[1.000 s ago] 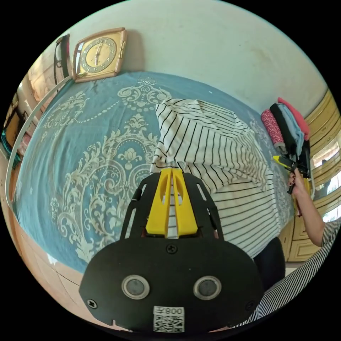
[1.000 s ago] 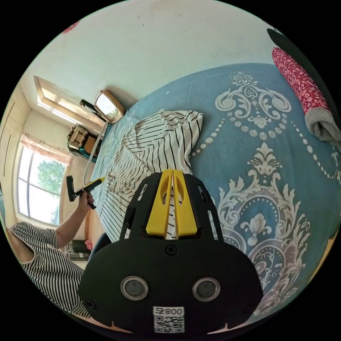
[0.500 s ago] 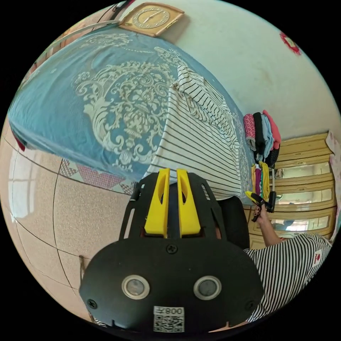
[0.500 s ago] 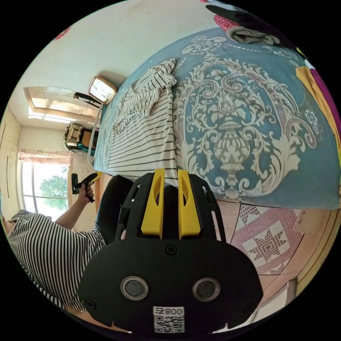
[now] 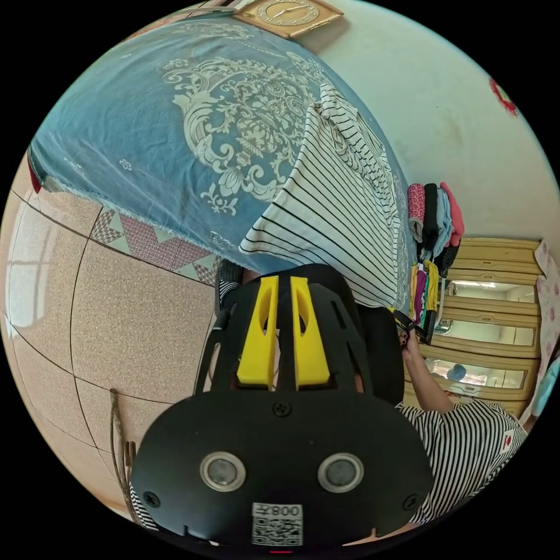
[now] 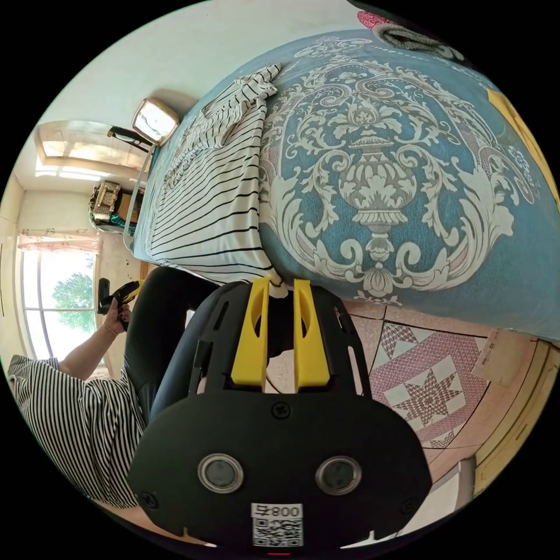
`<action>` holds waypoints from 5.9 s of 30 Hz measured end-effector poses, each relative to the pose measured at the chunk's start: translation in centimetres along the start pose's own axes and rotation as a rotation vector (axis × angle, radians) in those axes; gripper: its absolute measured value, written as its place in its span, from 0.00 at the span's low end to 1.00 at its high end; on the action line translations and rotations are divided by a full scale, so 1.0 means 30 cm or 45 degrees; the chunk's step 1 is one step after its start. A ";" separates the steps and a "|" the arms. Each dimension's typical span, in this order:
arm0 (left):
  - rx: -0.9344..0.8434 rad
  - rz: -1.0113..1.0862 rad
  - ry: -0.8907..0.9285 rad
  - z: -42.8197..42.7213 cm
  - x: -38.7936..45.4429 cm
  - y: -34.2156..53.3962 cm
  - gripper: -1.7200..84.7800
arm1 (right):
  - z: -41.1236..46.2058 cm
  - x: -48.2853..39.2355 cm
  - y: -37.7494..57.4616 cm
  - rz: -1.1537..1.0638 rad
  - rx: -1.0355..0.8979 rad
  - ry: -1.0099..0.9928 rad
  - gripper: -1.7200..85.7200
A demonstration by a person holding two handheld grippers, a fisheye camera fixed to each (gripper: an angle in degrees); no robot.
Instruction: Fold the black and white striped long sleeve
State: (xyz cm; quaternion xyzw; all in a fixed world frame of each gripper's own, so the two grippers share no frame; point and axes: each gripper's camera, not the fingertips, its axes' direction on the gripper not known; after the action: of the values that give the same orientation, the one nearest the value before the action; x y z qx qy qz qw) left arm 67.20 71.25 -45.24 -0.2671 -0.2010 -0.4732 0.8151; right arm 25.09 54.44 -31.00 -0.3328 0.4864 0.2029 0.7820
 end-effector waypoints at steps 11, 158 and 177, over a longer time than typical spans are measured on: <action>-0.058 -0.022 -0.045 0.002 -0.062 -0.194 0.11 | 0.000 -0.072 0.029 0.015 -0.105 -0.009 0.09; 0.396 0.140 0.517 1.015 -0.709 -1.488 0.04 | 0.039 0.552 -1.708 0.188 0.293 -0.688 0.03; -0.033 1.000 -0.148 1.657 0.034 -1.170 0.02 | 0.456 -0.402 -1.678 -0.682 0.048 0.273 0.02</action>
State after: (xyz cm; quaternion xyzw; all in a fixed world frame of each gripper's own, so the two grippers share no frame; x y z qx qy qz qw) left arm 33.11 87.28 2.56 -0.3603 -0.1232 -0.1120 0.9179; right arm 60.57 29.29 0.25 -0.4544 0.4647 -0.0562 0.7579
